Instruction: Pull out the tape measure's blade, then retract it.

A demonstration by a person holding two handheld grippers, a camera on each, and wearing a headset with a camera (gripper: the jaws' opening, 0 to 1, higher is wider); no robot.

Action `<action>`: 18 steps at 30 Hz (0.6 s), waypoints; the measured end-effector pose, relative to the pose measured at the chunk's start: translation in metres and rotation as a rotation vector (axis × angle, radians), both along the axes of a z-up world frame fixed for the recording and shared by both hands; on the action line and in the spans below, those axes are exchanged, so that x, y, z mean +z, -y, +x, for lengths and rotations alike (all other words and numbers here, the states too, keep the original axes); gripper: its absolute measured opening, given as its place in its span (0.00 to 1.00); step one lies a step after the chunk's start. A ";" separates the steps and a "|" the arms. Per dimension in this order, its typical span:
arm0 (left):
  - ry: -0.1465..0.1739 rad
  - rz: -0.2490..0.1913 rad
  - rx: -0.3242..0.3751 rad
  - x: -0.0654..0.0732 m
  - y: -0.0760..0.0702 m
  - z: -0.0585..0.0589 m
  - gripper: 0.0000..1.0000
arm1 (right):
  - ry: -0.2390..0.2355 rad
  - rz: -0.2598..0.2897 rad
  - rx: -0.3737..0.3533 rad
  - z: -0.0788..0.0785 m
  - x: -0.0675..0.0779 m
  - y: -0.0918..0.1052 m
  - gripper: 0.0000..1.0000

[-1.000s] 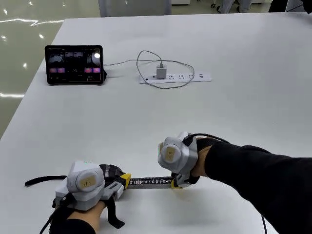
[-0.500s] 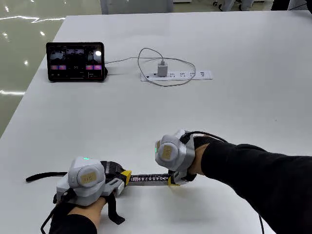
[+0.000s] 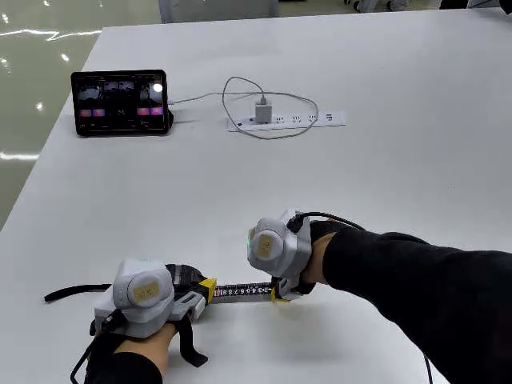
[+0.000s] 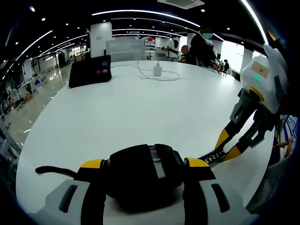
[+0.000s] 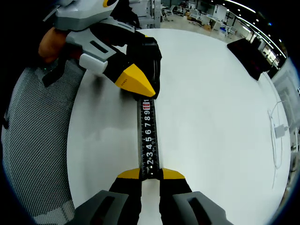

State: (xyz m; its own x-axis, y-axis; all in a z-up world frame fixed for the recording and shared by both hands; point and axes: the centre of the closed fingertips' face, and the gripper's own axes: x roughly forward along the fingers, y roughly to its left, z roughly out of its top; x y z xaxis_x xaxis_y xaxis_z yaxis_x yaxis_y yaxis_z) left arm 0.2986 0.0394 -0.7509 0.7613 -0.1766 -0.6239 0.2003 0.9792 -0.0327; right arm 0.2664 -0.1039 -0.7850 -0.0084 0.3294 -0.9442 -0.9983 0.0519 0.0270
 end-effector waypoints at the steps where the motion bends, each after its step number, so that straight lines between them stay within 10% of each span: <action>1: 0.002 0.000 0.000 0.000 0.000 0.000 0.62 | 0.005 0.012 0.000 0.000 0.000 -0.002 0.10; 18: 0.001 -0.001 0.000 0.000 0.000 0.000 0.62 | 0.005 0.064 0.015 0.000 0.000 -0.018 0.10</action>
